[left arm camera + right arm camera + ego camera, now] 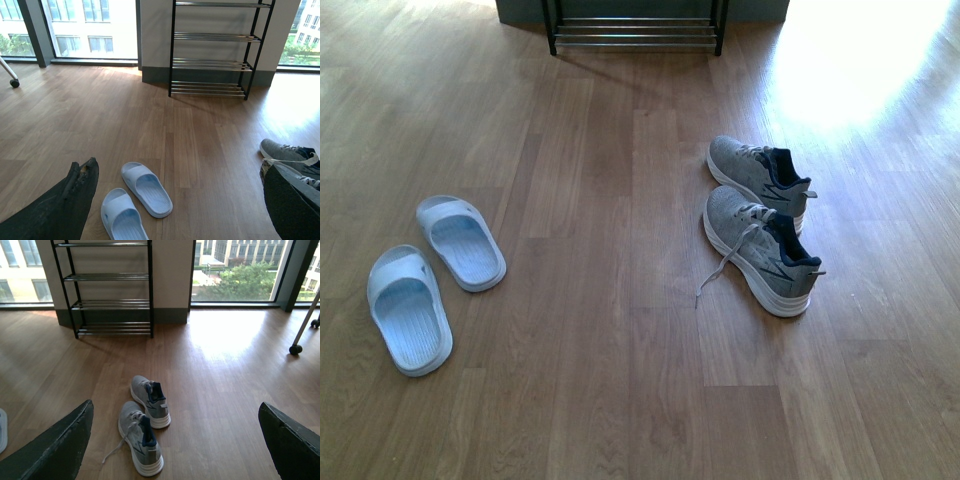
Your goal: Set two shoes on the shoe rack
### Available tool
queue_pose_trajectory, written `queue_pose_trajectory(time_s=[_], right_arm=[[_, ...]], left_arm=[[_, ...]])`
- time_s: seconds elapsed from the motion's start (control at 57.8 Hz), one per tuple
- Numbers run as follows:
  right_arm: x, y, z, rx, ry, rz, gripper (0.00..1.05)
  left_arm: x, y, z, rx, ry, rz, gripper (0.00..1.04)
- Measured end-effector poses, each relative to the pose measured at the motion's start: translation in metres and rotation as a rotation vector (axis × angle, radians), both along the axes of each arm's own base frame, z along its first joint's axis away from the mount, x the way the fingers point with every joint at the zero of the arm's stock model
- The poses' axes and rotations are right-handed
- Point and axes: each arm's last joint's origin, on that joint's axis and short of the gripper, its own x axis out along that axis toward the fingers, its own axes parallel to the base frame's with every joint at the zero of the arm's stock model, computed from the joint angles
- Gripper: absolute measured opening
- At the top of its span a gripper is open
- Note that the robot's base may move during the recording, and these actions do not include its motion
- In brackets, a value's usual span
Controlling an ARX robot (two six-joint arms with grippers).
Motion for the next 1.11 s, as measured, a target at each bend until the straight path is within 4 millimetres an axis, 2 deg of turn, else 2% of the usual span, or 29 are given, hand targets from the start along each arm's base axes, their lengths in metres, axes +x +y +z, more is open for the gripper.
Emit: queue_pose_trajectory(time_s=[1.108], right_arm=[[0.0000, 0.0000, -0.0001, 0.000, 0.000, 0.000, 0.96]], left_arm=[[0.0000, 0.0000, 0.0000, 0.000, 0.000, 0.000, 0.95]])
